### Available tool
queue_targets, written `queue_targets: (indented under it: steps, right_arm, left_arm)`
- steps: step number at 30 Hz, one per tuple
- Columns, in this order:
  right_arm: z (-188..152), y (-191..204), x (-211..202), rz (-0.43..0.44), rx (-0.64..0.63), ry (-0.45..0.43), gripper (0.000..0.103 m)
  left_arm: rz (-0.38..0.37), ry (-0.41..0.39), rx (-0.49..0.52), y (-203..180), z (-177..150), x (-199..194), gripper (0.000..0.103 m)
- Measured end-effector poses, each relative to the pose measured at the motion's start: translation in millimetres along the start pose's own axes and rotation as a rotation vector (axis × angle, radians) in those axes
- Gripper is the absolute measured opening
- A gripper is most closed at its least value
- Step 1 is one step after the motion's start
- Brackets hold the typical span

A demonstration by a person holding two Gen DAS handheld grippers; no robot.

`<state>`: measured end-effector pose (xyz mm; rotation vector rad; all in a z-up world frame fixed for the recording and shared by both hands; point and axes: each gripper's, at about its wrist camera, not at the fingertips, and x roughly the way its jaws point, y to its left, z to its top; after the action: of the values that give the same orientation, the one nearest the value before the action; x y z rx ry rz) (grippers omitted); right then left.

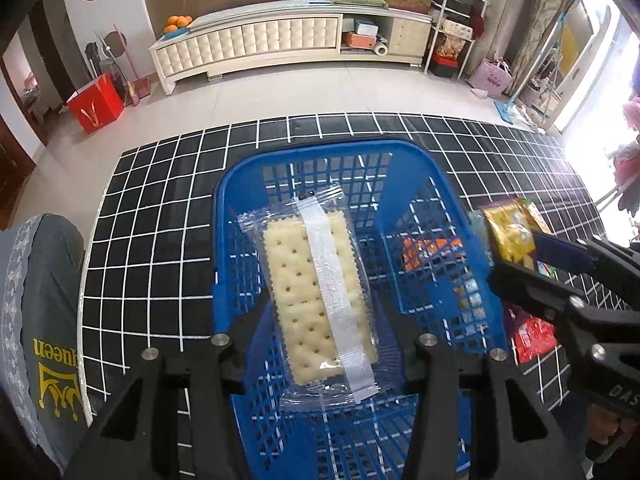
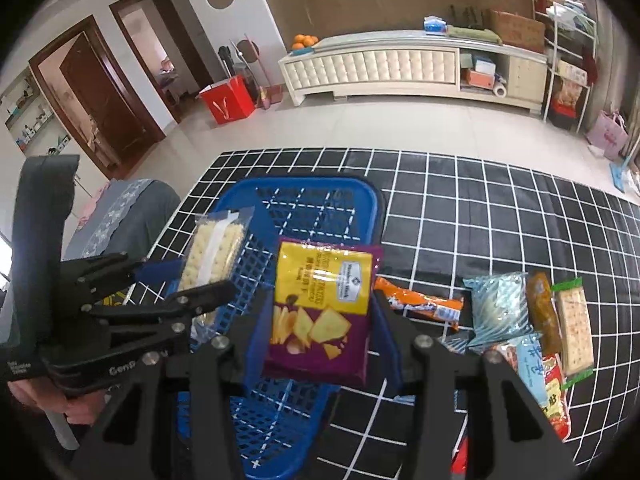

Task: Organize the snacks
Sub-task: 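Drop the cracker pack into the basket with the left tool while the right carries chips, then lower the chips bag into the blue basket and open the right tool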

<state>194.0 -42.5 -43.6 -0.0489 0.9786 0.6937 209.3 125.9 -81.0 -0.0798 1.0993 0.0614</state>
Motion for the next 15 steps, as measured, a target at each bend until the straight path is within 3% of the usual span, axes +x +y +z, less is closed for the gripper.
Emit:
queue_targets:
  steps: [5,10,15]
  right_arm:
    - [-2.7,-2.4,-2.5,-0.008,0.002,0.005,0.053]
    - [-5.0,0.4,-8.6,-0.015,-0.006,0.006,0.053]
    - [4.1,14.9,-13.2,-0.027,-0.041,-0.001,0.053]
  left_arm:
    - [-0.008,-0.014,-0.021,3.7,-6.7,-4.5,0.068]
    - [-0.040,-0.039,-0.048,13.0,-15.6,-24.2,0.068]
    - [-0.026,-0.074,-0.056,27.1,-25.0,-42.9,0.068]
